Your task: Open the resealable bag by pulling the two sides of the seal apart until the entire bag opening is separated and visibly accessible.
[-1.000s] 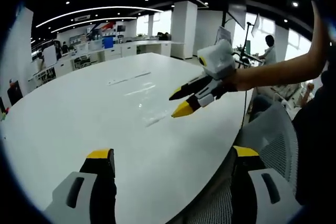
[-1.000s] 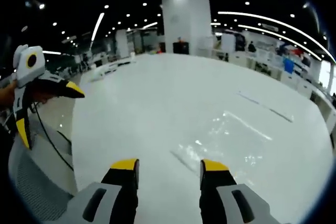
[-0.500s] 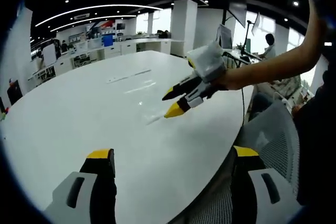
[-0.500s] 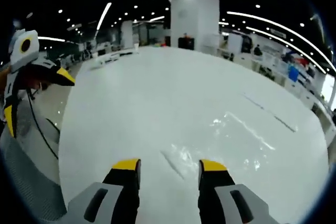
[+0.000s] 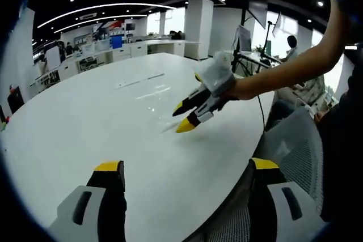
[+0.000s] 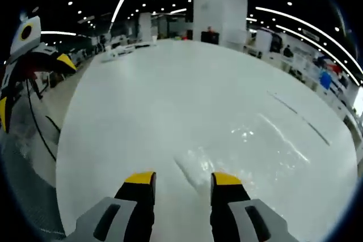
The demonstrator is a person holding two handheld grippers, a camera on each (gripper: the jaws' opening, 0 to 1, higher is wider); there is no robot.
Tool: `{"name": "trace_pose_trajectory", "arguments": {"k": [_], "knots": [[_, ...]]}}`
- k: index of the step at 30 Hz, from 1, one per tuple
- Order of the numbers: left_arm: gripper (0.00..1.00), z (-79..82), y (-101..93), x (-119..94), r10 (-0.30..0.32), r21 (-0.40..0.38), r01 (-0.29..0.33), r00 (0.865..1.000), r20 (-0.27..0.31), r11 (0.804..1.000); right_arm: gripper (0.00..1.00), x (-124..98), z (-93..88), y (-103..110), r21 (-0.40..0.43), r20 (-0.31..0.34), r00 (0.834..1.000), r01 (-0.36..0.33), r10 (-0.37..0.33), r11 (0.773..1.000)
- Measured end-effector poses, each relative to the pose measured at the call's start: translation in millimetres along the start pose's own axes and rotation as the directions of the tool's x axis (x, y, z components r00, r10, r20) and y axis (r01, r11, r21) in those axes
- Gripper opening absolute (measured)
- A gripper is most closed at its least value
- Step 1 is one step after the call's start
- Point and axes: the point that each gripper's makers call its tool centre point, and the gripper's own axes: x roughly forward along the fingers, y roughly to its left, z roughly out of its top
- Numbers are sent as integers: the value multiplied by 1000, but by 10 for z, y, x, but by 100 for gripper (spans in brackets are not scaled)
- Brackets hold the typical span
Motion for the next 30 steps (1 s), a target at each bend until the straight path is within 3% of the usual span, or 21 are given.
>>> {"name": "trace_pose_trajectory", "arguments": {"k": [8, 17, 23, 30], "knots": [[88, -4, -1, 5, 3, 6, -3, 1000, -9, 1000, 22, 87, -24, 4, -33, -22, 1000, -13, 12, 999], [87, -57, 16, 12, 7, 0, -7, 1000, -25, 1000, 17, 116, -87, -4, -61, -48, 999, -19, 16, 998], [85, -78, 42, 14, 17, -18, -17, 999, -29, 1000, 15, 130, -59, -29, -42, -35, 999, -16, 14, 999], [85, -90, 64, -6, 27, -21, -28, 999, -31, 999, 3, 158, -38, -45, -81, -24, 1000, -22, 20, 996]]}}
